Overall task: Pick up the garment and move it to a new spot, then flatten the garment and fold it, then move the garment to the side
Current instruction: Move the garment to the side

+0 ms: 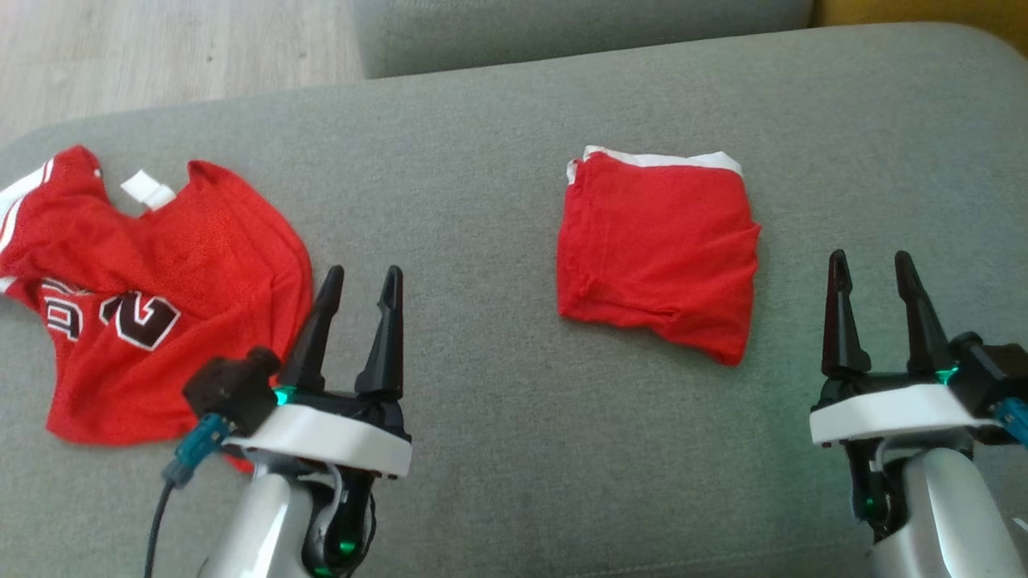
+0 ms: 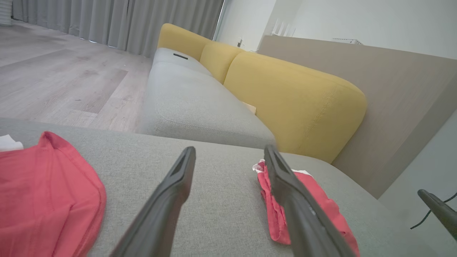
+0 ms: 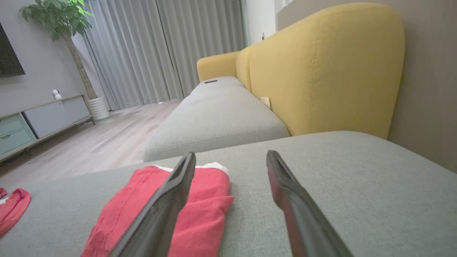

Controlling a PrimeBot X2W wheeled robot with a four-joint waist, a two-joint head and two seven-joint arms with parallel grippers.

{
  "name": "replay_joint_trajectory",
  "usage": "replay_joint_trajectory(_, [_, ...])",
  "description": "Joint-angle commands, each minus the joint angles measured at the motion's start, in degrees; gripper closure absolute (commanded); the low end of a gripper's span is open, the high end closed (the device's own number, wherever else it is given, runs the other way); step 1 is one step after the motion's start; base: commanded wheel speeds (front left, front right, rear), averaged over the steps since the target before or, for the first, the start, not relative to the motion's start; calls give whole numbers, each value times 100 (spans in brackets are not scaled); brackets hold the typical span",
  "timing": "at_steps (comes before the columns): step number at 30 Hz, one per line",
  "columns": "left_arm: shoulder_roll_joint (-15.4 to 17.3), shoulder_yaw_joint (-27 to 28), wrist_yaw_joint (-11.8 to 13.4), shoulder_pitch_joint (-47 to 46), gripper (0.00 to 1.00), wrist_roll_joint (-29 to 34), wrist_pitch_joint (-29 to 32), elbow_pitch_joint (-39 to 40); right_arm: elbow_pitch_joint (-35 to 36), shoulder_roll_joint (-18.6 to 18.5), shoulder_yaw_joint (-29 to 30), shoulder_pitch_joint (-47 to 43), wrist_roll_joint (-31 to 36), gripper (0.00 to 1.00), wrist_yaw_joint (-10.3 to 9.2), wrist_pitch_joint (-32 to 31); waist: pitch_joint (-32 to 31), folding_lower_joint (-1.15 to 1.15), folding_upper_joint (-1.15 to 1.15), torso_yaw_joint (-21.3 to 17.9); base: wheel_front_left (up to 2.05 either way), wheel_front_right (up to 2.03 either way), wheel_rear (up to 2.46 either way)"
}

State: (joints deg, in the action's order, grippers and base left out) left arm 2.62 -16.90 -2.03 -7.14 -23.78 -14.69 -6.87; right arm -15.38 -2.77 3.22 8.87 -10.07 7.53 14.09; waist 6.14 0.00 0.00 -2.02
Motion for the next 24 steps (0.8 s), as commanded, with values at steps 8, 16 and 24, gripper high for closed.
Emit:
replay_joint_trajectory(8, [26,35,-33,-290,0,24,-30,205,-560,-11,-35,732,-6,0,-4,-619,334,0,0,220,0,0,0])
replay_joint_trajectory(16, [26,-95,-40,-455,0,-17,-30,163,-1914,-11,97,1620,-887,0,-4,-1242,682,0,0,525,0,0,0])
replay_joint_trajectory(24, [26,-103,-20,-549,0,-51,-30,158,-3338,-11,1,2297,-1193,0,-4,-1550,845,0,0,718,0,0,0])
